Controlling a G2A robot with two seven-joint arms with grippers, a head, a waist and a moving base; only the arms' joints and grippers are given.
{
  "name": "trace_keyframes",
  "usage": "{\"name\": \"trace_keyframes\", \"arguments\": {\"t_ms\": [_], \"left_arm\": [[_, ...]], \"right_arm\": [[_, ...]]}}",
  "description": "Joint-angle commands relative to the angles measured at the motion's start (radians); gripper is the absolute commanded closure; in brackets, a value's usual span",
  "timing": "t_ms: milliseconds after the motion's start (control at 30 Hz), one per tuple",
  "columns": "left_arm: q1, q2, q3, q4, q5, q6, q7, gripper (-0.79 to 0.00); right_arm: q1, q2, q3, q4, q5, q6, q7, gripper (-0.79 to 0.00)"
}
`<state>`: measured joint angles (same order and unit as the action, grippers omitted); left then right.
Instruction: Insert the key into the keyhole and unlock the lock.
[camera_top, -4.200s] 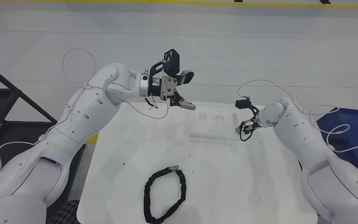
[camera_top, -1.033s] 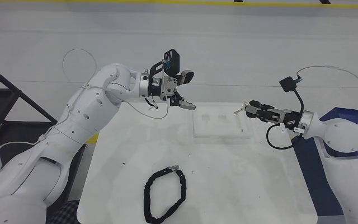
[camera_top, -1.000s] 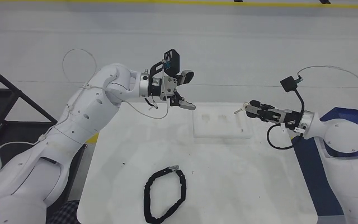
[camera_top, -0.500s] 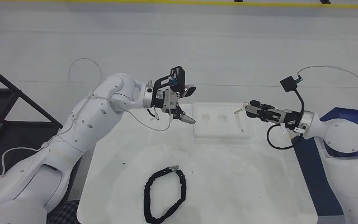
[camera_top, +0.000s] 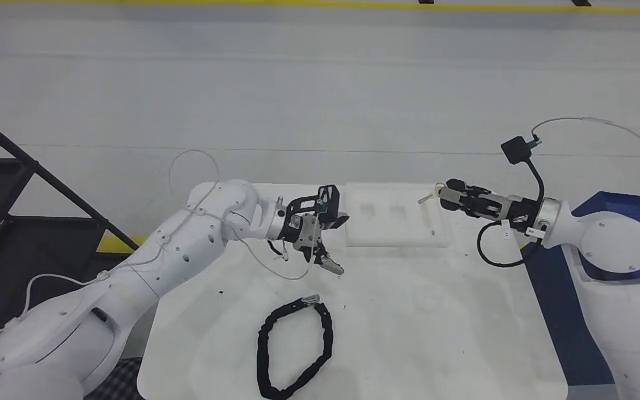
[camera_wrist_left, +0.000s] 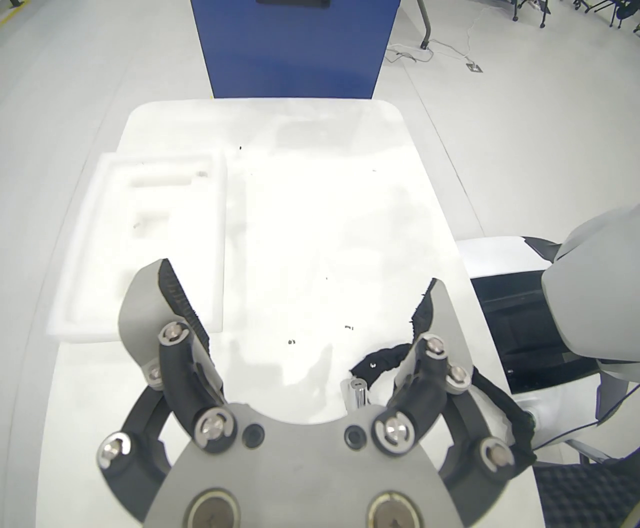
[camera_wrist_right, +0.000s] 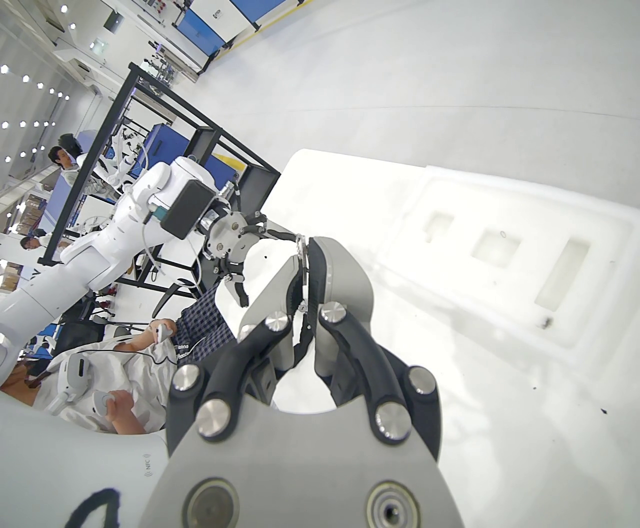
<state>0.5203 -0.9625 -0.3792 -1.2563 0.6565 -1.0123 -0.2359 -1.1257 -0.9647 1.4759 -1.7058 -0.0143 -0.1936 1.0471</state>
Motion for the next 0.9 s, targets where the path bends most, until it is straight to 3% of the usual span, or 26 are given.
{"name": "trace_keyframes", "arguments": {"t_ms": [0,167,733,867], "left_arm": [[-0.015,0.004,0.048,0.01,0.011,0.0,0.018,-0.785],[-0.076,0.021,0.181,0.019,0.007,0.0,0.056,-0.785],[-0.076,0.021,0.181,0.019,0.007,0.0,0.056,-0.785],[-0.019,0.032,0.158,0.054,-0.005,0.004,0.124,-0.785]], "right_arm": [[0.0,0.0,0.0,0.0,0.0,0.0,0.0,0.0],[0.0,0.0,0.0,0.0,0.0,0.0,0.0,0.0],[0.0,0.0,0.0,0.0,0.0,0.0,0.0,0.0],[0.0,0.0,0.0,0.0,0.0,0.0,0.0,0.0]]}}
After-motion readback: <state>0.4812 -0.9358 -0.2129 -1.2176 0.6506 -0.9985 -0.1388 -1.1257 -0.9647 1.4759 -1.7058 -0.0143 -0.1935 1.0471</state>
